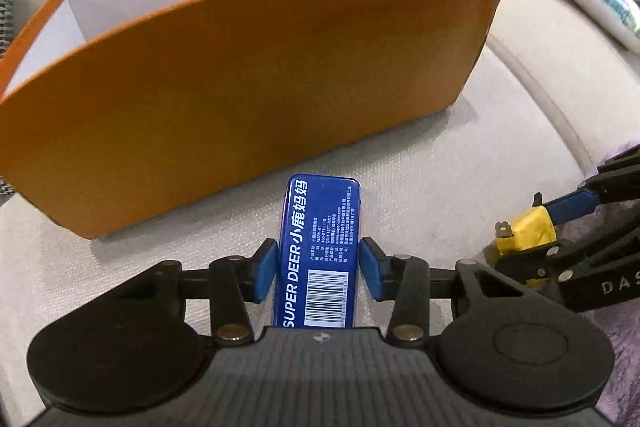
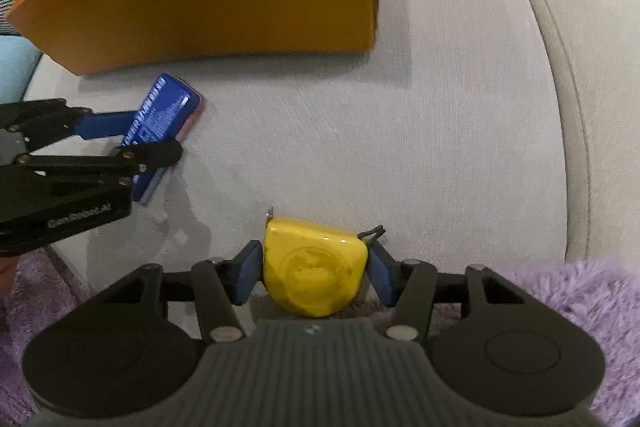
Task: Organize rigid objects
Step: 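Grasp the blue Super Deer tin with the left tool while the right grasps the yellow tape measure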
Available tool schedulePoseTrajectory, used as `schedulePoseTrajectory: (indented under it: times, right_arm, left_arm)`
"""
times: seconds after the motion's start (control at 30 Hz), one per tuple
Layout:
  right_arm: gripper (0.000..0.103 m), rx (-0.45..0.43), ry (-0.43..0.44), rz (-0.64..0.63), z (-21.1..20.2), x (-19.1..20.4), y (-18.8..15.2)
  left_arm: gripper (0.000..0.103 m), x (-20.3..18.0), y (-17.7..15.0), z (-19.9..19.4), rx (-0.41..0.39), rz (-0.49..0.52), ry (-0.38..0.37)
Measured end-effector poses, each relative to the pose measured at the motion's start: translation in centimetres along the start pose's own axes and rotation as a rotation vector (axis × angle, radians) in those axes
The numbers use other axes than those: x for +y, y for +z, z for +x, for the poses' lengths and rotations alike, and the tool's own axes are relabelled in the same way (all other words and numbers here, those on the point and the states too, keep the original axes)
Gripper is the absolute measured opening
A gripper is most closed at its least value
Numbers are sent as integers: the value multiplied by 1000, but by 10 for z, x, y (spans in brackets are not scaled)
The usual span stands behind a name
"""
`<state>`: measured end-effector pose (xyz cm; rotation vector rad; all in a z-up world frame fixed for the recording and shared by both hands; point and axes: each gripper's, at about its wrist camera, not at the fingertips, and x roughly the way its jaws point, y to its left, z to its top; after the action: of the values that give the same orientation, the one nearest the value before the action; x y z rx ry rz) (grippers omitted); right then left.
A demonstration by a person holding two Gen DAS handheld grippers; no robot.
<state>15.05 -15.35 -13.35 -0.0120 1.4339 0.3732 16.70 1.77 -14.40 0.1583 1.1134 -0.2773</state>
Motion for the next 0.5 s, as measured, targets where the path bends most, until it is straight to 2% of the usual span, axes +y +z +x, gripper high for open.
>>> schedulePoseTrajectory:
  times: [0.23, 0.37, 0.5]
  right_arm:
    - [58, -82, 21, -68, -36, 12, 11]
    - [58, -130, 60, -109, -59, 19, 18]
    - [58, -199, 90, -173, -90, 31, 32]
  left_arm:
    - [50, 10, 2, -46, -89, -50, -40]
    - [50, 20, 6, -84, -142, -77, -84]
    - [50, 27, 27, -109, -188, -109, -118]
